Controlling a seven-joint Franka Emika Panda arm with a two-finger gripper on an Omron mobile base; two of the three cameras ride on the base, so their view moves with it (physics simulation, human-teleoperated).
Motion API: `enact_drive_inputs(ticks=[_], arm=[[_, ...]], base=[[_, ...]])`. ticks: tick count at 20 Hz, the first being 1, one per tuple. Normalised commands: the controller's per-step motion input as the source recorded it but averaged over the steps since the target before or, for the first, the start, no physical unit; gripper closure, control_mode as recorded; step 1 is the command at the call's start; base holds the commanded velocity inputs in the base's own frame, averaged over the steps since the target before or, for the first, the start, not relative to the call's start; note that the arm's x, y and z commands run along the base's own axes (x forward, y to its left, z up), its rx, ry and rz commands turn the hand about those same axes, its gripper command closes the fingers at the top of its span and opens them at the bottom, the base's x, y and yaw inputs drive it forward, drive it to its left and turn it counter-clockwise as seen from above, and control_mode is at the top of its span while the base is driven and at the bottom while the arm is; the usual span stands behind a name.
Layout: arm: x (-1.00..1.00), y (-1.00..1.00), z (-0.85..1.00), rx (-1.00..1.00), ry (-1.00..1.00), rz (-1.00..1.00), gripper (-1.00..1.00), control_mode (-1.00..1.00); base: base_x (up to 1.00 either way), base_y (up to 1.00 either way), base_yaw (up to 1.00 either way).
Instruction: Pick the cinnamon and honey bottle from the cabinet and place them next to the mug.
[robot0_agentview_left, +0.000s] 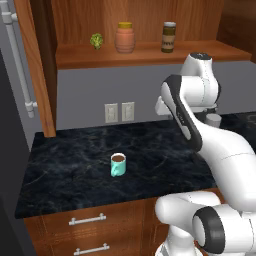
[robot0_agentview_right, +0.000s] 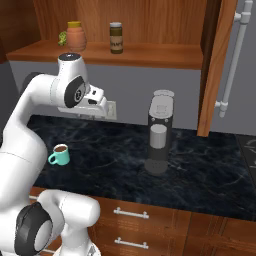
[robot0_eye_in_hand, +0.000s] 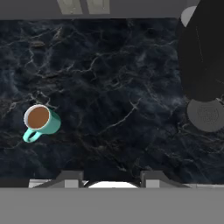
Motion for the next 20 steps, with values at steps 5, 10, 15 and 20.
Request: enact_drive_inputs(ticks=[5, 10, 15, 20], arm=[[-0.11, 0.00, 0.12, 0.00, -0.01, -0.01, -1.00, -1.00], [-0.32, 0.01, 0.64, -0.01, -0.15, -0.05, -1.00, -1.00], [-0.59, 0.00, 0.73, 0.00, -0.24, -0.05, -1.00, -1.00], [-0.32, 0.01, 0.75, -0.02, -0.30, -0.05, -1.00, -1.00]], base=[[0.00, 0.00, 0.00], [0.00, 0.00, 0.00], [0.00, 0.00, 0.00], [0.00, 0.00, 0.00]])
